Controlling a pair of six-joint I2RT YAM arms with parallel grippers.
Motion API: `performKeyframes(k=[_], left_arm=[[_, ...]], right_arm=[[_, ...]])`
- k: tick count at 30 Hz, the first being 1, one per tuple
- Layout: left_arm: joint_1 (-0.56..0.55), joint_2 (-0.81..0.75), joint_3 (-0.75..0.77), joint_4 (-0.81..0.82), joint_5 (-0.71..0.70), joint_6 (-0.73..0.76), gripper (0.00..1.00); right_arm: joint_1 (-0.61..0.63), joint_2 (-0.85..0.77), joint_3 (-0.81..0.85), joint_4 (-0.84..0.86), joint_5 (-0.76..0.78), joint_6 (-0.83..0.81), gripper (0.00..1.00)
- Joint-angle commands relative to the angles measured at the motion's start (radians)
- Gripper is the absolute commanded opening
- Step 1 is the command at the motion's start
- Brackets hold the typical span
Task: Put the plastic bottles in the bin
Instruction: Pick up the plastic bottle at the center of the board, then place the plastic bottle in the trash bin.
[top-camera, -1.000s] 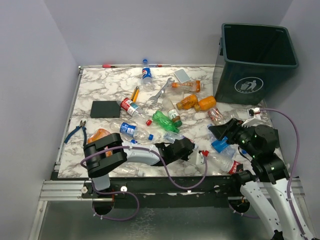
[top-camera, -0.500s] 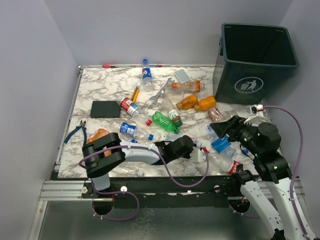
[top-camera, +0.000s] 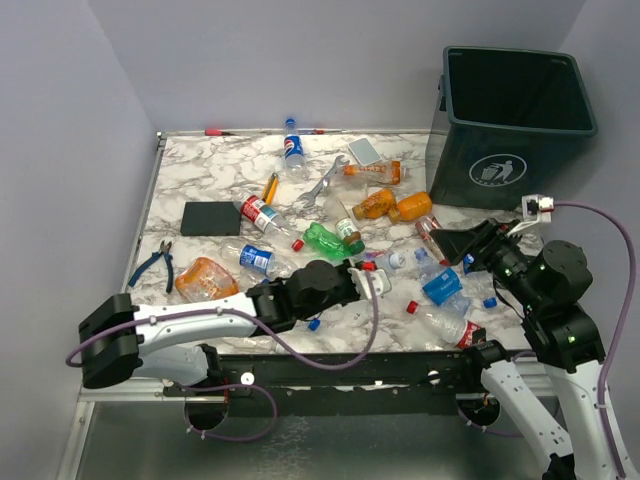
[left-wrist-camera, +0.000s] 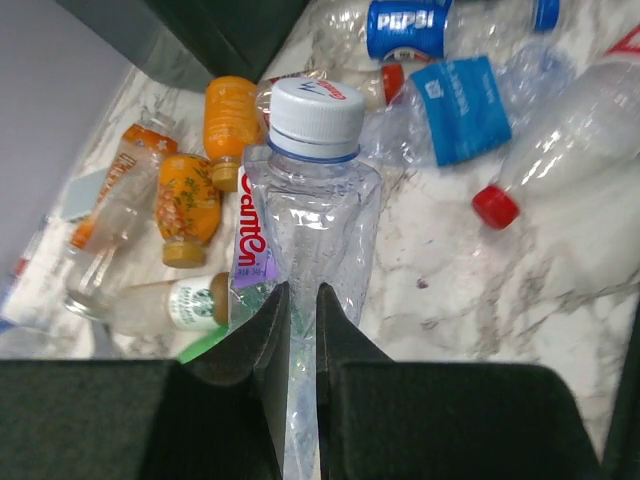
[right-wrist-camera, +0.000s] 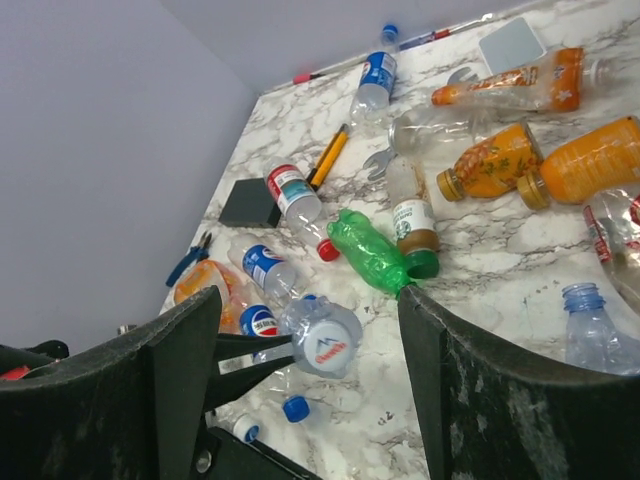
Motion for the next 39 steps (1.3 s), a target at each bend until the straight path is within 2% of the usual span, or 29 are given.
performKeyframes(k=[1,4,7,13,20,26,30,35,39], left_arm=[[0.010,-0.151,-0.159,0.130,0.053,-0.374,0.00],[0.021,-0.257,-0.281,0.273,0.082,-0.610,0.00],[0.028,-0.341,-0.382,0.410,0.092,-0.815,0.00],[0.036,-0.435,-0.440,0.494,0.046,-1.023,0.00],[0.040,-0.522,-0.461,0.499,-0.040,-1.066,0.00],[0.043,-0.633,-0.497,0.447,-0.138,-1.041,0.00],[0.045,-0.691,-0.492,0.364,-0.174,-1.029,0.00],[0.047,-0.740,-0.502,0.329,-0.192,-1.024,0.00],[0.046,-0.752,-0.500,0.323,-0.188,-1.014,0.00]], right_arm=[[0.003,-0.011,-0.072,0.108,-0.130,0.038,0.76],[0.002,0.006,-0.110,0.241,-0.274,0.081,0.77],[0.003,0.069,-0.076,0.248,-0.321,0.058,0.77],[0.008,0.202,-0.012,0.271,-0.337,-0.007,0.80],[0.118,0.377,0.152,0.275,-0.151,-0.099,0.80],[0.342,0.504,0.295,0.174,0.114,-0.188,0.79],[0.348,0.454,0.188,0.297,0.056,-0.120,0.83],[0.353,0.479,0.102,0.413,-0.199,-0.005,0.85],[0.388,0.467,0.049,0.474,-0.159,0.019,0.85]])
